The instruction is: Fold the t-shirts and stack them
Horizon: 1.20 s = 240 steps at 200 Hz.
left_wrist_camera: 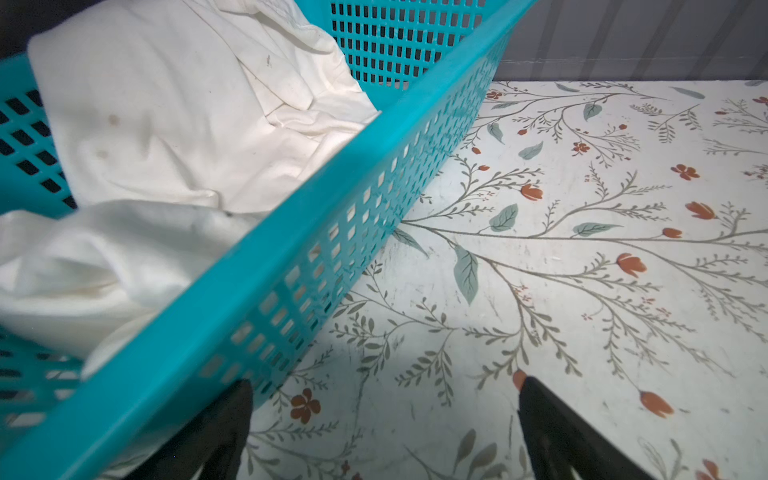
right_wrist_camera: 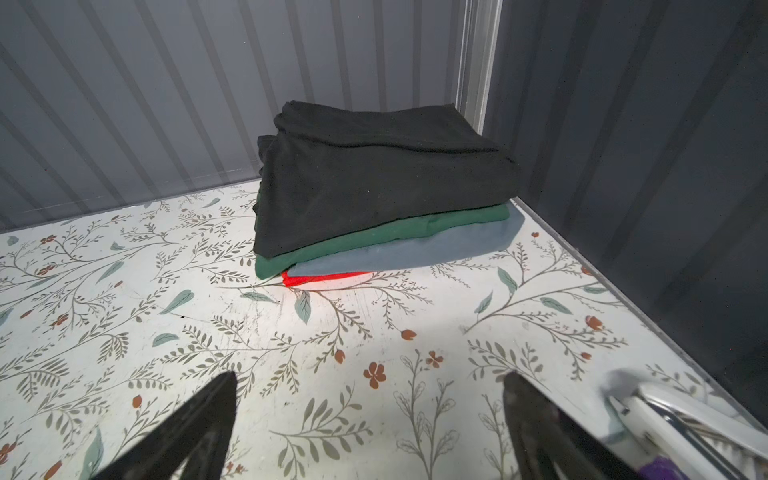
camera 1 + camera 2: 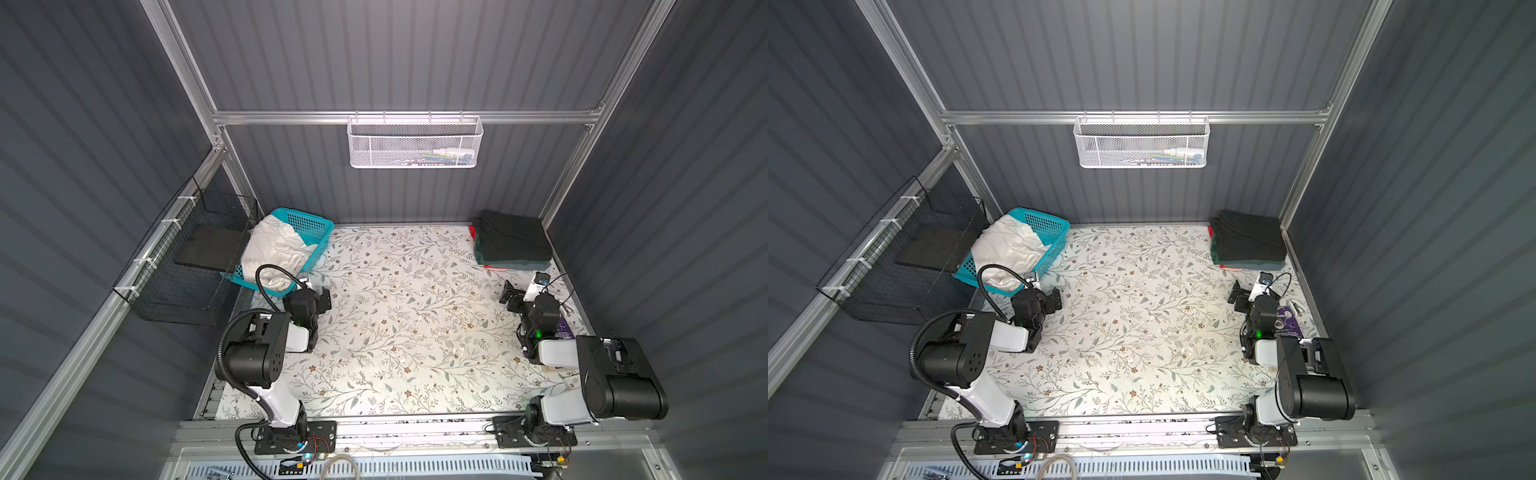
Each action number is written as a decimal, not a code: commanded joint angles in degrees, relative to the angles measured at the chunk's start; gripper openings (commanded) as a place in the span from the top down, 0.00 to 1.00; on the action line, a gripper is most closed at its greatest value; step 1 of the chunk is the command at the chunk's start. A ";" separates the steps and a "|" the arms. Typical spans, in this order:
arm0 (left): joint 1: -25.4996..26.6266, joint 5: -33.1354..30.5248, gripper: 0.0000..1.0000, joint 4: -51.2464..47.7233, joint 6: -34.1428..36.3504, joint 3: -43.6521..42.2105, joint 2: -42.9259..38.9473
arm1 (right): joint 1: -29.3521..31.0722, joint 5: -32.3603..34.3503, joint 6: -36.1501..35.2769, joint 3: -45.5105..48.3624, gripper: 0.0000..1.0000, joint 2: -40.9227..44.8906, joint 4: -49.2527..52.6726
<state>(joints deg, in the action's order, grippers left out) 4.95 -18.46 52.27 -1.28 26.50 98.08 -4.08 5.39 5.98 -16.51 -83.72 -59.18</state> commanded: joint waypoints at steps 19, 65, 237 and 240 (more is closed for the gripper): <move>0.23 -1.34 0.00 1.65 0.19 -0.35 0.24 | 0.12 -0.33 -0.34 -0.45 0.01 0.10 0.09; 0.26 -1.16 0.00 1.69 0.14 -0.31 0.21 | 0.12 -0.38 -0.28 -0.63 0.01 0.05 0.29; 0.23 -1.32 0.00 1.74 0.14 -0.36 0.25 | 1.11 1.12 -1.12 -1.25 0.01 -0.04 1.29; 0.23 -1.32 0.00 1.78 0.21 -0.37 0.25 | 1.22 1.42 -1.21 -1.11 0.01 0.03 1.28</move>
<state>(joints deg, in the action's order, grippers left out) 4.95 -18.48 52.29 -1.28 26.50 98.06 -3.49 5.41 5.50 -16.88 -83.72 -58.19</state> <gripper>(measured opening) 0.997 0.991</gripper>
